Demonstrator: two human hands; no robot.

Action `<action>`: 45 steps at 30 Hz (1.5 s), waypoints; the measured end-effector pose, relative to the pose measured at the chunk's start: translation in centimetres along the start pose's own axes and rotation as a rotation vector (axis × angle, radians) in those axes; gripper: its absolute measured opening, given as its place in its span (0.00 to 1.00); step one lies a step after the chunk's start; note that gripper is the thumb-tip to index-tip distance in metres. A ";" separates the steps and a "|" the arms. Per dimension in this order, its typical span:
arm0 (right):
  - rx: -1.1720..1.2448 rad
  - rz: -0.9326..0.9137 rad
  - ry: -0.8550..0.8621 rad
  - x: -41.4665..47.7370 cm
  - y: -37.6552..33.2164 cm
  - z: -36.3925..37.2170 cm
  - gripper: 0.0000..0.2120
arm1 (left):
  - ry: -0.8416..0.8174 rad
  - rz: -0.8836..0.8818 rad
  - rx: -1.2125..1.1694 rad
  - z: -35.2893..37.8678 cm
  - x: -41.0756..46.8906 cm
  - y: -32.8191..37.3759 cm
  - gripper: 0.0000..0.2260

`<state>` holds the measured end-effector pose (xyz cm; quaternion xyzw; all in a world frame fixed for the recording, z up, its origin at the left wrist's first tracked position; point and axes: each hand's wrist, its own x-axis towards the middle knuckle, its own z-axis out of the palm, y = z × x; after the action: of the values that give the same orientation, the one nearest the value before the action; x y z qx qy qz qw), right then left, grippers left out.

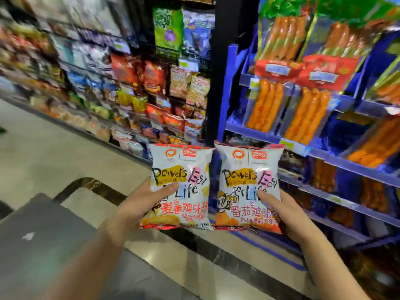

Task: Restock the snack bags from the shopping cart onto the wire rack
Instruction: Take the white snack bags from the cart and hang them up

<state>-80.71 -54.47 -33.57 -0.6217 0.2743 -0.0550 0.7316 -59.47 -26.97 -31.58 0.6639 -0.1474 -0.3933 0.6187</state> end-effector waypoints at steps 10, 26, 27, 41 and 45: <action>-0.115 0.003 -0.351 13.5 -3.6 20.1 0.21 | 0.363 -0.010 -0.161 -18.9 -6.4 -0.3 0.20; -0.161 0.060 -0.783 36.8 -7.5 47.8 0.36 | 0.824 0.036 -0.220 -40.9 -4.5 2.7 0.21; -0.165 0.069 -0.801 38.1 -7.9 49.3 0.34 | 0.831 0.046 -0.226 -42.2 -4.3 2.9 0.21; -0.219 0.055 -0.836 47.1 -10.4 66.8 0.26 | 0.895 0.098 -0.281 -60.4 -1.8 3.2 0.27; -0.213 0.046 -0.766 49.1 -10.2 72.4 0.34 | 0.816 0.106 -0.249 -67.5 -1.2 3.7 0.23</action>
<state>-2.59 -13.73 -34.76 -0.6632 -0.0007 0.2260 0.7135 -11.59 20.77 -32.72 0.6769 0.1239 -0.0807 0.7210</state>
